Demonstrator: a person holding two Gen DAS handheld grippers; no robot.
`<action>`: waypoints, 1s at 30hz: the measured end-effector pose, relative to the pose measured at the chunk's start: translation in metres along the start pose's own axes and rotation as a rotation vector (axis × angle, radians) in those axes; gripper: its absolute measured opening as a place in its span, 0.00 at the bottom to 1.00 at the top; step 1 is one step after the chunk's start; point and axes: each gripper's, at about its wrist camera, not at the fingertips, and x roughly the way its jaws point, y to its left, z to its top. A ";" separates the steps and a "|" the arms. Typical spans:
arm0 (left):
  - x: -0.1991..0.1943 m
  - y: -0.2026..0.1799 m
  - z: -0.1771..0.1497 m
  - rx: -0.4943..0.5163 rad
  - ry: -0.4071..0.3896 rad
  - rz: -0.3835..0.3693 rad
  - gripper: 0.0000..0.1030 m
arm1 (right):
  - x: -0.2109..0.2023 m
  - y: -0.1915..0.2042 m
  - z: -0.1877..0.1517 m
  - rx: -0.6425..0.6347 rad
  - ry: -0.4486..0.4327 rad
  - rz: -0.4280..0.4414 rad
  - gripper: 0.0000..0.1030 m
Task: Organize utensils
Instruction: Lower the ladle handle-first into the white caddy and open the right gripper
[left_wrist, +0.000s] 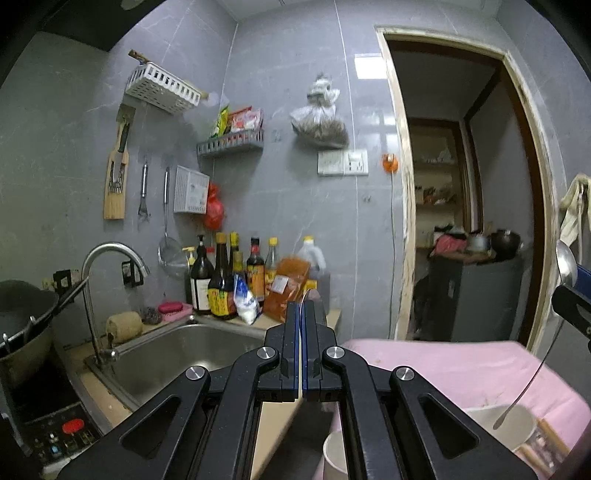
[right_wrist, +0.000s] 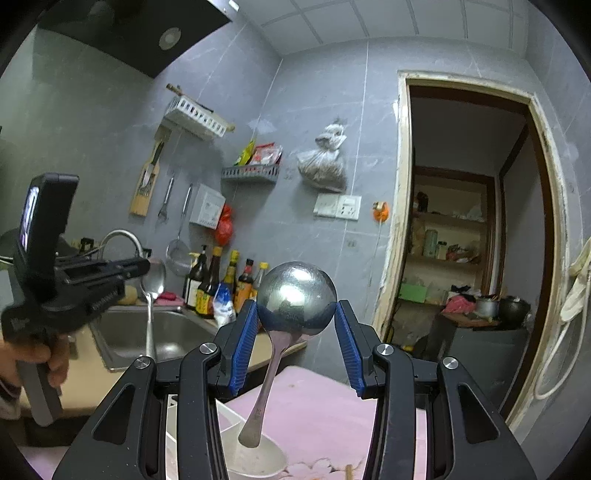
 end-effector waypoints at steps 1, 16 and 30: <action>0.002 -0.003 -0.005 0.010 0.004 0.007 0.00 | 0.003 0.001 -0.004 0.001 0.013 0.005 0.39; 0.016 -0.019 -0.052 -0.004 0.110 -0.064 0.00 | 0.023 0.000 -0.059 0.072 0.190 0.072 0.39; 0.007 -0.009 -0.050 -0.132 0.209 -0.242 0.04 | 0.021 0.002 -0.071 0.109 0.259 0.112 0.41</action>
